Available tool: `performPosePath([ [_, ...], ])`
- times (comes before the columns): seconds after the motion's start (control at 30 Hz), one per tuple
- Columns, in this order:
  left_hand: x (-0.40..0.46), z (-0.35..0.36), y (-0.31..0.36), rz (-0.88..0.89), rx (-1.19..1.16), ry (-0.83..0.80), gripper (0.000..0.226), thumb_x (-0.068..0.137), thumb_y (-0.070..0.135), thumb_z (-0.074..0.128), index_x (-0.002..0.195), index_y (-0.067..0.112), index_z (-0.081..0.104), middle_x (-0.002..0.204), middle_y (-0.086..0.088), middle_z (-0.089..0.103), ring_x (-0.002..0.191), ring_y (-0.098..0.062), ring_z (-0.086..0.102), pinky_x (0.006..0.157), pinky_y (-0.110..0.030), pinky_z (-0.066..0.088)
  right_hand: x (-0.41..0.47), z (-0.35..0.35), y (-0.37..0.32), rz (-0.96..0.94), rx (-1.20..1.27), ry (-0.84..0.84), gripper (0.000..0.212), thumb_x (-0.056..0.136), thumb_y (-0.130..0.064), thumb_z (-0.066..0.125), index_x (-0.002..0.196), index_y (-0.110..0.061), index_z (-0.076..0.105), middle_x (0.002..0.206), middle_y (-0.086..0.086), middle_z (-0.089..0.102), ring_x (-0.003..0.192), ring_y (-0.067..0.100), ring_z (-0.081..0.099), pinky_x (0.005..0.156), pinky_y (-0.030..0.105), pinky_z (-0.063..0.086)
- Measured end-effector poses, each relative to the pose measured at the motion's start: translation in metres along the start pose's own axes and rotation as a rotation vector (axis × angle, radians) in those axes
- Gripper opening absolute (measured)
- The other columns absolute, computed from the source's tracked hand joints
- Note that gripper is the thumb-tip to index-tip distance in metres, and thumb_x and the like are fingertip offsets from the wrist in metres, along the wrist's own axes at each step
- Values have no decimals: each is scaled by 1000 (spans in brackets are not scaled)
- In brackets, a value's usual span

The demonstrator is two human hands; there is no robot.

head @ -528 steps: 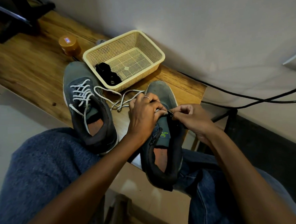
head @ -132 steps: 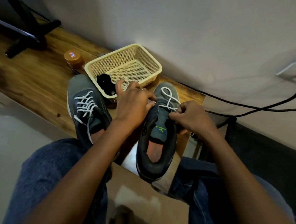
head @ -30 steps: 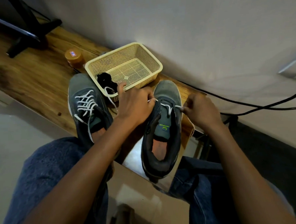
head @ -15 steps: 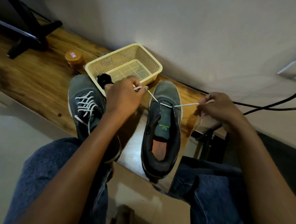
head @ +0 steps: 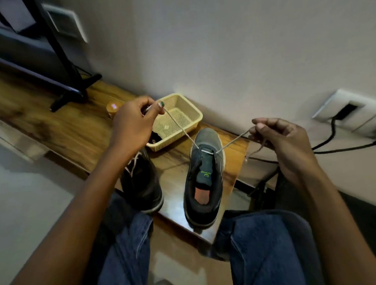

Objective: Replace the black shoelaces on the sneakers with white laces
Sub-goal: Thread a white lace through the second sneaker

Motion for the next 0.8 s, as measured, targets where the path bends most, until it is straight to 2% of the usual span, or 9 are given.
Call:
performPosePath([
  [0.07, 4, -19, 21, 35, 26, 21, 19, 93, 32, 59, 80, 22, 69, 65, 5, 58, 58, -5, 49, 57, -30, 36, -7, -9, -31, -40, -34, 6, 17, 93, -4, 55, 107, -5, 66, 83, 6, 69, 67, 5, 67, 64, 14, 52],
  [0.17, 8, -40, 57, 106, 115, 38, 22, 95, 35, 57, 83, 23, 70, 73, 5, 61, 71, -17, 56, 62, -32, 38, -13, -21, -81, -102, -92, 10, 17, 95, -4, 53, 105, -8, 66, 85, 5, 69, 65, 6, 67, 66, 17, 52],
  [0.23, 5, -46, 81, 158, 228, 35, 24, 95, 35, 55, 87, 21, 72, 78, 4, 62, 73, -18, 56, 61, -31, 36, -17, -21, -108, -129, -136, -6, 18, 96, -3, 51, 106, -5, 65, 84, 6, 69, 61, 6, 66, 62, 17, 52],
  [0.3, 0, -49, 103, 226, 309, 33, 24, 94, 36, 57, 90, 20, 74, 84, 0, 70, 76, -20, 60, 61, -31, 39, -22, -20, -129, -142, -182, -26, 18, 96, 0, 50, 106, -1, 65, 83, 9, 68, 56, 6, 66, 55, 16, 51],
  [0.37, -5, -51, 123, 296, 345, 55, 23, 92, 37, 60, 92, 20, 75, 91, -2, 73, 80, -20, 64, 64, -31, 45, -26, -18, -145, -156, -219, -27, 16, 95, 1, 51, 103, 1, 65, 80, 11, 67, 52, 7, 65, 51, 16, 50],
  [0.43, -10, -56, 140, 345, 348, 87, 20, 89, 36, 65, 92, 21, 76, 91, -1, 73, 81, -19, 65, 63, -28, 45, -31, -20, -159, -170, -266, -1, 12, 93, 1, 55, 99, 2, 66, 78, 13, 67, 50, 10, 65, 49, 17, 50],
  [0.5, -9, -57, 150, 357, 311, 97, 15, 85, 36, 70, 89, 23, 77, 89, 2, 74, 79, -15, 66, 64, -26, 48, -34, -22, -171, -188, -311, 23, 10, 91, 0, 59, 96, 2, 67, 76, 14, 69, 52, 14, 66, 49, 18, 51],
  [0.6, -2, -59, 154, 302, 111, 77, 12, 78, 36, 78, 82, 24, 77, 83, 8, 74, 75, -7, 68, 68, -32, 57, -39, -20, -193, -232, -396, 30, 7, 90, -1, 62, 91, -2, 69, 75, 12, 71, 61, 20, 70, 54, 22, 52],
  [0.8, 5, -61, 165, 219, -218, 56, 14, 71, 27, 84, 78, 18, 76, 75, 8, 73, 69, -1, 68, 72, -29, 58, -55, -11, -234, -362, -517, 67, 7, 86, -1, 65, 85, -7, 69, 74, 9, 71, 65, 19, 71, 60, 27, 58],
])
Point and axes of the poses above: each hand's wrist, its own x-axis towards the middle knuckle, its own z-axis out of the palm, y = z × x, the point moved 10 cm from there along x, towards the middle knuckle
